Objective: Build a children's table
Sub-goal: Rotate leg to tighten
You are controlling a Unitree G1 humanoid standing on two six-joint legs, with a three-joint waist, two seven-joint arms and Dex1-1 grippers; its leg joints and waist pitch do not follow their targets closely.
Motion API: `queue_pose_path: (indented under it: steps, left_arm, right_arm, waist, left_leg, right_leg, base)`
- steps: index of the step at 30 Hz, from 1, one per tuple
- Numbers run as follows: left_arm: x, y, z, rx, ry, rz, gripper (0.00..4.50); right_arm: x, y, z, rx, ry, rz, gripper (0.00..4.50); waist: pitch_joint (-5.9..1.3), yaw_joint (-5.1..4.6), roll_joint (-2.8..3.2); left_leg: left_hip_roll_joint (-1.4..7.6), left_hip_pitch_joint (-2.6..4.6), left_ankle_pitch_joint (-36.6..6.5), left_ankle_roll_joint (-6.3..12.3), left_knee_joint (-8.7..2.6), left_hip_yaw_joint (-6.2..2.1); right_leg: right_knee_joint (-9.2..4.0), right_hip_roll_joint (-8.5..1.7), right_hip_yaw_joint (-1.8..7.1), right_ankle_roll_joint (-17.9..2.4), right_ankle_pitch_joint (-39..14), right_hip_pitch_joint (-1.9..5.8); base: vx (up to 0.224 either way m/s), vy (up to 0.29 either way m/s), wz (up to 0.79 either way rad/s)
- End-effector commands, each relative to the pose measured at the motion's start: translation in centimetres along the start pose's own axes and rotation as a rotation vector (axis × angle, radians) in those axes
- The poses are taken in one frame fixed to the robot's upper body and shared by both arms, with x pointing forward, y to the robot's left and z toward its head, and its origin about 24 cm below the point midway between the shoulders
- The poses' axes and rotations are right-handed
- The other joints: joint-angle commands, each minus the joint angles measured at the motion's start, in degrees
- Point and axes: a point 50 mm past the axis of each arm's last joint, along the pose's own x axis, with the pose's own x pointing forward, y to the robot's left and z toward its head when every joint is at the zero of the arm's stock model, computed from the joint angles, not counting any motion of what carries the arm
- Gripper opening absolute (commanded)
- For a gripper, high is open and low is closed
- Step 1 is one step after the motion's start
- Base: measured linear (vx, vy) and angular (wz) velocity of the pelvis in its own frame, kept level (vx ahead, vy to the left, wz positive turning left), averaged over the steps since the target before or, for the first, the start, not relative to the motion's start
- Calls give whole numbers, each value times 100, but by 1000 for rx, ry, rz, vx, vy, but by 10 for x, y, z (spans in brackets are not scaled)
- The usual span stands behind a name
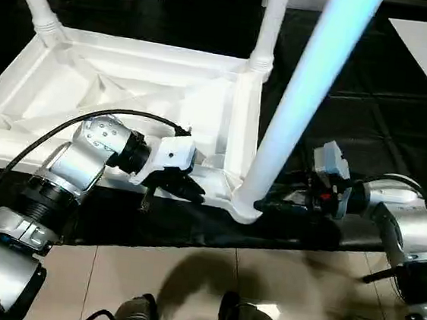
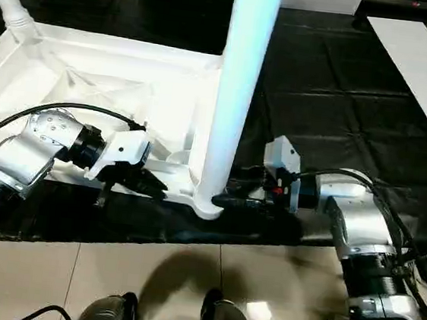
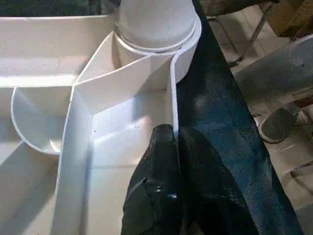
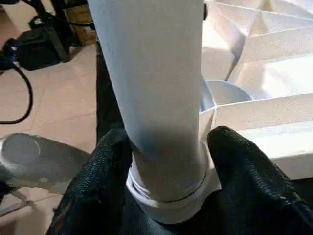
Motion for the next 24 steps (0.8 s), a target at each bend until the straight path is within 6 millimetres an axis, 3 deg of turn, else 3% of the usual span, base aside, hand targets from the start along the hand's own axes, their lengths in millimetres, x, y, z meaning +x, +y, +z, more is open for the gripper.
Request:
queue_pose_path:
  steps: [1, 7, 15, 20, 24]
  left_arm:
    - [13, -9, -2, 13, 26, -111, 0]
    - [12, -9, -2, 11, 28, -115, 0]
    - [13, -9, -2, -6, 15, -110, 0]
    - [17, 0, 3, -91, -43, 4, 0]
    - [24, 4, 10, -133, -93, 66, 0]
  right_arm:
    - [2, -1, 4, -20, -8, 22, 232]
    - [5, -1, 4, -14, -8, 68, 193]
    - [6, 4, 1, 10, -15, 103, 189]
    - [14, 13, -3, 87, -60, 39, 189]
    - [28, 19, -9, 117, -69, -73, 189]
  waist:
    - [-610, -1, -79]
    - [-611, 13, -87]
    - [-605, 35, -87]
    - [-598, 69, -86]
    - [-543, 42, -99]
  left_leg:
    - [324, 40, -530, 934, -333, -61]
    - [321, 43, -500, 922, -332, -60]
    - [325, 51, -524, 921, -332, -57]
    - [331, 54, -481, 894, -338, -67]
    - [304, 82, -819, 676, -356, -63]
  right_leg:
    - [-252, -425, 413, -1011, -2015, 495]
    - [-248, -423, 415, -981, -2041, 494]
    - [-258, -420, 411, -971, -2116, 489]
    - [-266, -418, 410, -944, -2124, 487]
    - [-378, -429, 393, -740, -2765, 462]
  base:
    - [0, 0, 0]
    - [0, 0, 0]
    - [0, 0, 0]
    - [0, 0, 0]
    - [0, 0, 0]
